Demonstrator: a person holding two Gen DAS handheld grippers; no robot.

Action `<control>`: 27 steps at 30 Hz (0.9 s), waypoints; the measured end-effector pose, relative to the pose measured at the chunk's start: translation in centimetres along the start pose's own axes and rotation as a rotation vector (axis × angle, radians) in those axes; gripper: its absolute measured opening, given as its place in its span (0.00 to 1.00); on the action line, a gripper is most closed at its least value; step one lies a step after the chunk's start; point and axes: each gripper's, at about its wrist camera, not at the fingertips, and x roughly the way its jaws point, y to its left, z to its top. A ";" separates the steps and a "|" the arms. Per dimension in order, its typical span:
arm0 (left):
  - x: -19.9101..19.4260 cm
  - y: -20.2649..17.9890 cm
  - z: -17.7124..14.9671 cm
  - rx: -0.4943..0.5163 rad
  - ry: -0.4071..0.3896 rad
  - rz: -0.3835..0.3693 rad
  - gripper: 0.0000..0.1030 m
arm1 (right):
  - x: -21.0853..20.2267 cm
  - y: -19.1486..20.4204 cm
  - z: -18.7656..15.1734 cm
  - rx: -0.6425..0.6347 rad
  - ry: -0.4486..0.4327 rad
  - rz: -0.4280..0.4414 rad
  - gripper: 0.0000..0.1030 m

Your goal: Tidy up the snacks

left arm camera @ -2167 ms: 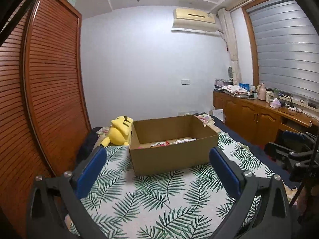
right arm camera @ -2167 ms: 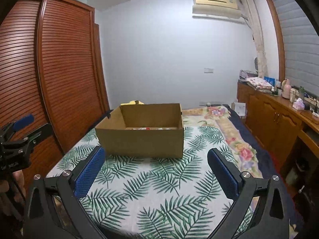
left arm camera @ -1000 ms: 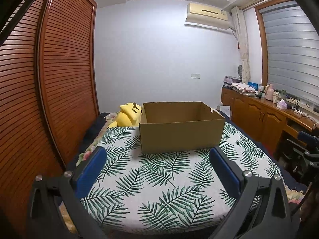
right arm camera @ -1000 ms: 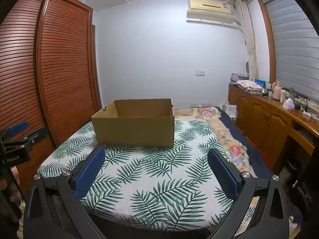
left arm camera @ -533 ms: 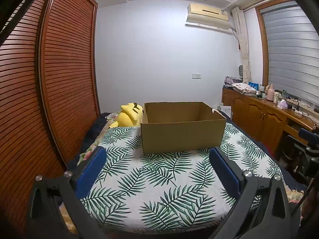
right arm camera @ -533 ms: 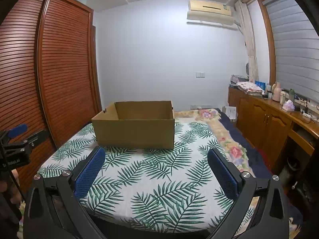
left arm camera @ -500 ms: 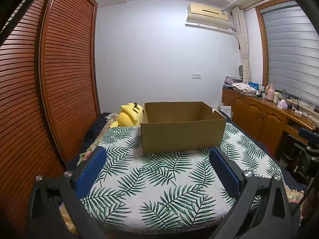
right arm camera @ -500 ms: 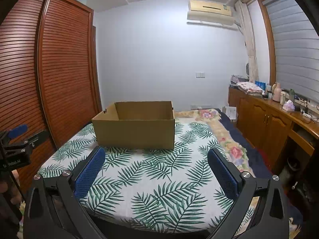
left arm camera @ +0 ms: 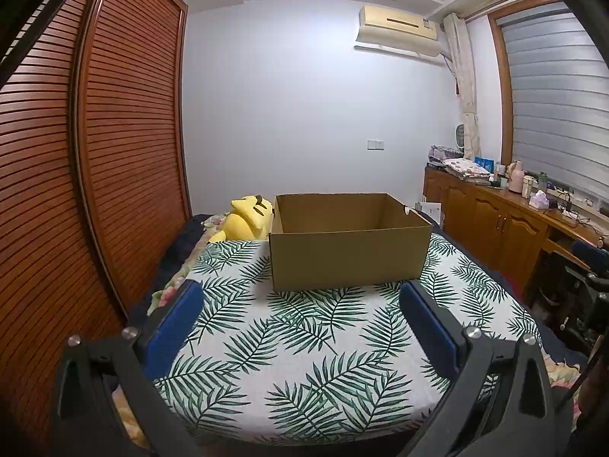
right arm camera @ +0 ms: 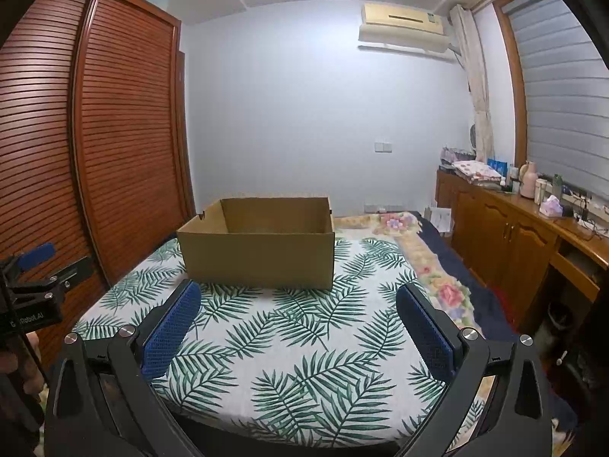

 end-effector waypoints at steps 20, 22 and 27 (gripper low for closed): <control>-0.1 0.1 0.0 0.002 -0.002 0.000 1.00 | -0.1 0.2 0.1 -0.003 -0.003 -0.001 1.00; -0.1 0.1 0.0 0.002 -0.002 0.000 1.00 | -0.1 0.3 0.1 -0.003 -0.004 -0.002 1.00; -0.2 0.1 -0.1 0.005 -0.005 0.003 1.00 | -0.1 0.2 0.1 -0.002 -0.003 -0.001 1.00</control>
